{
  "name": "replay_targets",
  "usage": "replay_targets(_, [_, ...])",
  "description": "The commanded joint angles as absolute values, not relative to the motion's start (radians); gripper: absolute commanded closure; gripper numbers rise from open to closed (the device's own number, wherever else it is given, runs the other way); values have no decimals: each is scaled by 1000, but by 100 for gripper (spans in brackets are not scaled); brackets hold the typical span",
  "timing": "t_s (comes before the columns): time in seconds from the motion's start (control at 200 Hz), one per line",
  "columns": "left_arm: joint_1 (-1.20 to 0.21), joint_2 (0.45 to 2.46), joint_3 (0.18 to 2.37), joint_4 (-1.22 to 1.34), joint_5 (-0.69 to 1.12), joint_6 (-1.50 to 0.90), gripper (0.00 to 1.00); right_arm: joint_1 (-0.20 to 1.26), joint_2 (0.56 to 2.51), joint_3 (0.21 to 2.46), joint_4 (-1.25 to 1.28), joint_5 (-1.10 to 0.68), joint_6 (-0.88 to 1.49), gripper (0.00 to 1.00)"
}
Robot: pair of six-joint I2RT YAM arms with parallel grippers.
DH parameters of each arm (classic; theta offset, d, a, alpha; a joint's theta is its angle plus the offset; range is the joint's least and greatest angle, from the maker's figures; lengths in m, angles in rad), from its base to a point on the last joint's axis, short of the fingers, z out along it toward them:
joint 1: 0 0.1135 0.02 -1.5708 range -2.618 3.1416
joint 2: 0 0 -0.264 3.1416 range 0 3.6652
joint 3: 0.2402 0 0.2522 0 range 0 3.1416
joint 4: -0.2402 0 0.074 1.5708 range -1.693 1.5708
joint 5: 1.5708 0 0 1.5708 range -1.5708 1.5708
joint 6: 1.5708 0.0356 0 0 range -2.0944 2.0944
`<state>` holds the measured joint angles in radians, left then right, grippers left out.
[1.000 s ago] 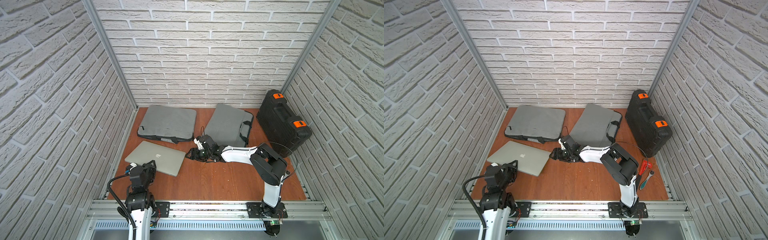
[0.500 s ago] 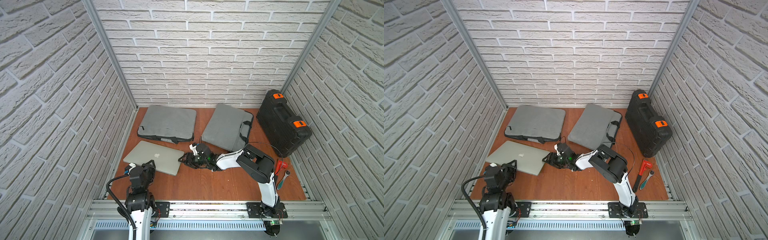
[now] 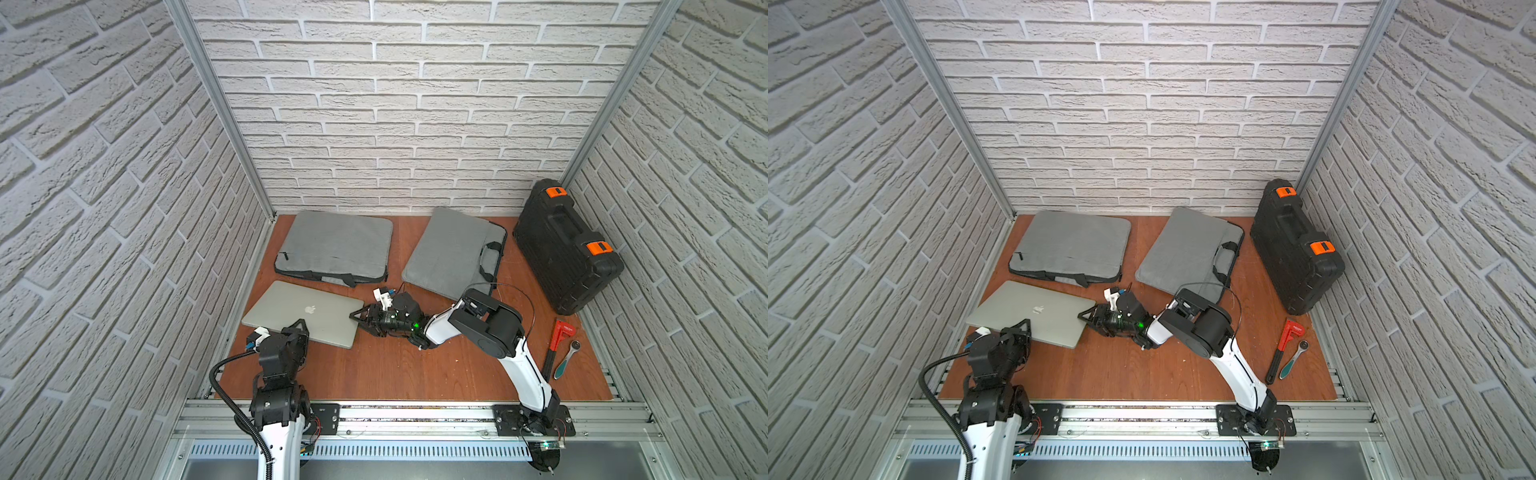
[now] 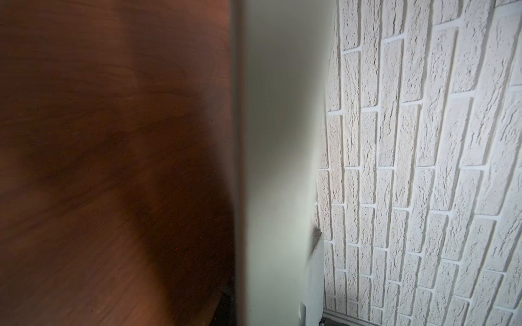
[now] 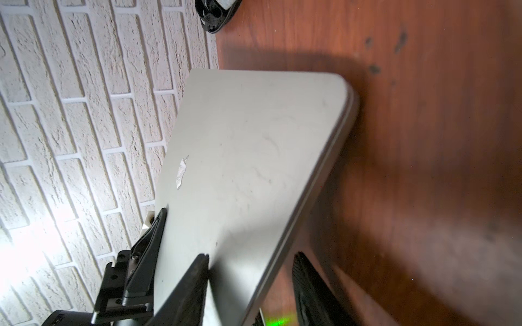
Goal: Open the zippered laptop bag and take out the laptop
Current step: Place the laptop at the center of the board.
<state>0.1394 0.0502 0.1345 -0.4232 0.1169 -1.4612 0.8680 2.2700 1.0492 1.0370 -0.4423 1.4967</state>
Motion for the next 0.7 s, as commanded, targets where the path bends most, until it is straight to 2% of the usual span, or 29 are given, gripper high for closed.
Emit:
replay_targets(0.0, [129, 18, 52, -466, 132, -1479, 87, 885, 2285, 1074, 1143, -441, 1548, 52])
replay_targets(0.225, [118, 30, 32, -453, 129, -1494, 86, 888, 2285, 1097, 1189, -427, 1558, 52])
replay_targets(0.355, [111, 46, 24, -436, 130, -1504, 86, 890, 2295, 1124, 1213, -431, 1570, 57])
replay_targets(0.535, [106, 51, 27, -427, 126, -1505, 85, 892, 2318, 1135, 1281, -423, 1603, 70])
replay_targets(0.695, [106, 51, 38, -423, 127, -1504, 70, 890, 2330, 1122, 1341, -402, 1621, 89])
